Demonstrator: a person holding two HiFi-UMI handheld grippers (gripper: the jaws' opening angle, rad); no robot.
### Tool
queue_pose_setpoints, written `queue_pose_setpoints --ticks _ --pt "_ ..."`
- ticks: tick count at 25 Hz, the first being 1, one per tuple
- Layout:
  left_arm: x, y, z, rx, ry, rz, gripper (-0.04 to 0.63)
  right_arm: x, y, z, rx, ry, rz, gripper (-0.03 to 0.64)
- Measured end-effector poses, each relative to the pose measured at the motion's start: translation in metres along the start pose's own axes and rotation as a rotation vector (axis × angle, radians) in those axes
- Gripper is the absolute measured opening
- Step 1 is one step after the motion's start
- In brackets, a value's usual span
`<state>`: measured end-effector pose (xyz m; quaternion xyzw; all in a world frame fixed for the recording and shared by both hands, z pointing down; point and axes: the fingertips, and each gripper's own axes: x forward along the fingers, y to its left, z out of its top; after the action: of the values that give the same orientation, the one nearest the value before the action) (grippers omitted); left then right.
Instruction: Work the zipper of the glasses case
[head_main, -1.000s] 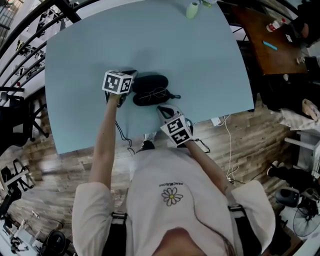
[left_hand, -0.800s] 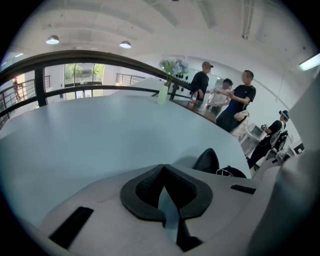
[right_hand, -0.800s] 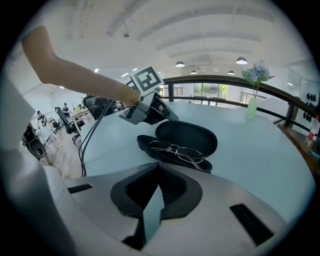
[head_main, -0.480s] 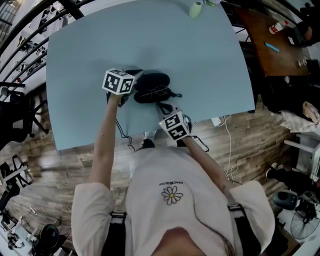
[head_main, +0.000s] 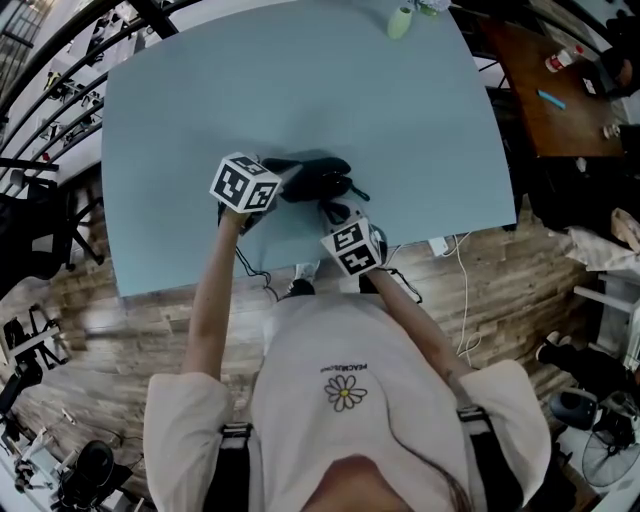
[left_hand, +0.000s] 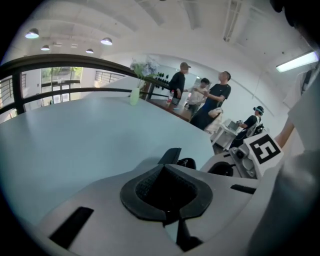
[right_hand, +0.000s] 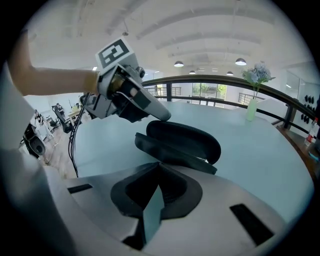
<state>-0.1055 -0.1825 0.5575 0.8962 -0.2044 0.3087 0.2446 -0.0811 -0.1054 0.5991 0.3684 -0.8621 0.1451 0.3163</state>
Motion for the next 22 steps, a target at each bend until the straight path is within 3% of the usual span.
queue_pose_setpoints --ticks 4,8,18,22 --pt "-0.008 -0.028 -0.016 0.01 0.008 -0.068 0.017 0.002 0.003 -0.001 -0.006 0.005 0.003 0.008" --pt "-0.01 -0.038 -0.027 -0.075 -0.037 -0.104 0.017 0.003 0.005 -0.002 -0.013 0.011 0.007 0.008" --pt "0.001 -0.074 -0.064 -0.047 0.071 -0.189 0.016 -0.016 -0.004 -0.024 0.013 0.054 0.017 0.008" --pt "0.002 -0.079 -0.069 -0.043 0.094 -0.205 0.015 -0.042 -0.007 -0.018 -0.1 0.03 0.057 0.008"
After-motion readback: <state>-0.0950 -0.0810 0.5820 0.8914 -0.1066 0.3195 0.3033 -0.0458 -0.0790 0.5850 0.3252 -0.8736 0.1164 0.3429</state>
